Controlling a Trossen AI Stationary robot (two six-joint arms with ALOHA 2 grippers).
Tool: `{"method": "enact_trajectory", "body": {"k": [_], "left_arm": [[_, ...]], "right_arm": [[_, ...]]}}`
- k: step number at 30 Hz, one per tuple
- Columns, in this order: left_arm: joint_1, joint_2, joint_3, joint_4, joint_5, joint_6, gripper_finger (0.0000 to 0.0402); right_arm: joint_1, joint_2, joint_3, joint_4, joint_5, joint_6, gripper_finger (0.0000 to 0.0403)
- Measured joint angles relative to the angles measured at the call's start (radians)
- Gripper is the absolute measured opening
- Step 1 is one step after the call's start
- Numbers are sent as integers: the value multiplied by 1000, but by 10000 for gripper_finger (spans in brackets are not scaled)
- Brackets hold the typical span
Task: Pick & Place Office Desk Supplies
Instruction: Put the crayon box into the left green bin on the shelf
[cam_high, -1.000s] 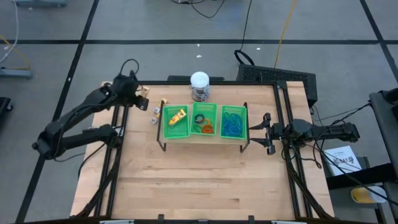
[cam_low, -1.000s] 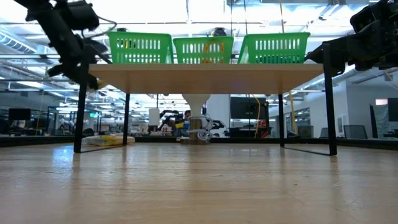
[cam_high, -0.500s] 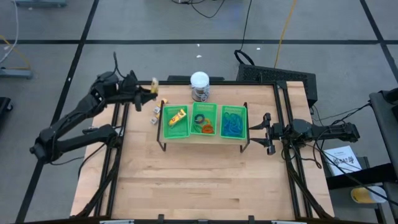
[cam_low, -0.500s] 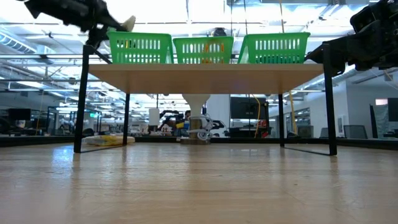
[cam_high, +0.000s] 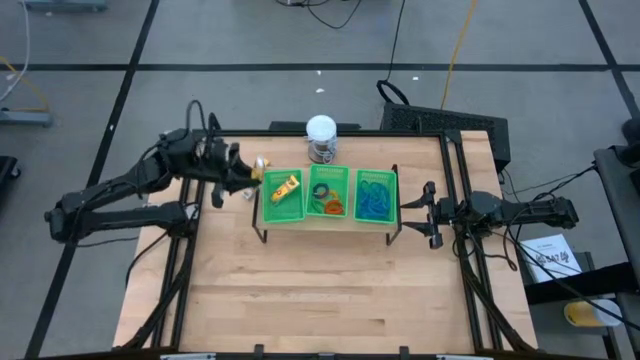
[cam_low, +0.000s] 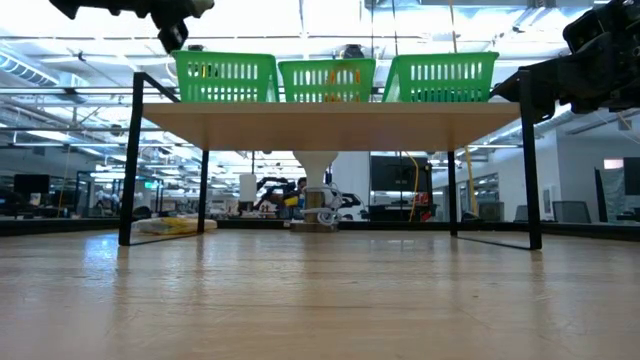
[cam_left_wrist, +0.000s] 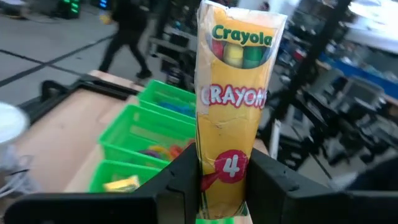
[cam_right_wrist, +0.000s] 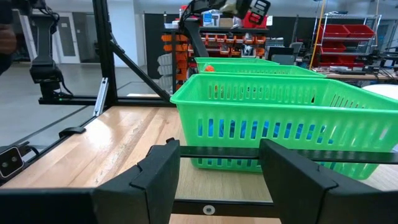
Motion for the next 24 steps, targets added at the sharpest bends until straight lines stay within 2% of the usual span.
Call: {"method": "enact_trajectory", "body": {"k": [9,24], "left_arm": [[-159,130,0,-3,-119,110,108],[-225,329,0,-9,-123,118,108]], "right_arm": [[0,0,0,0,0,0,212],[0,0,0,0,0,0,212]]}}
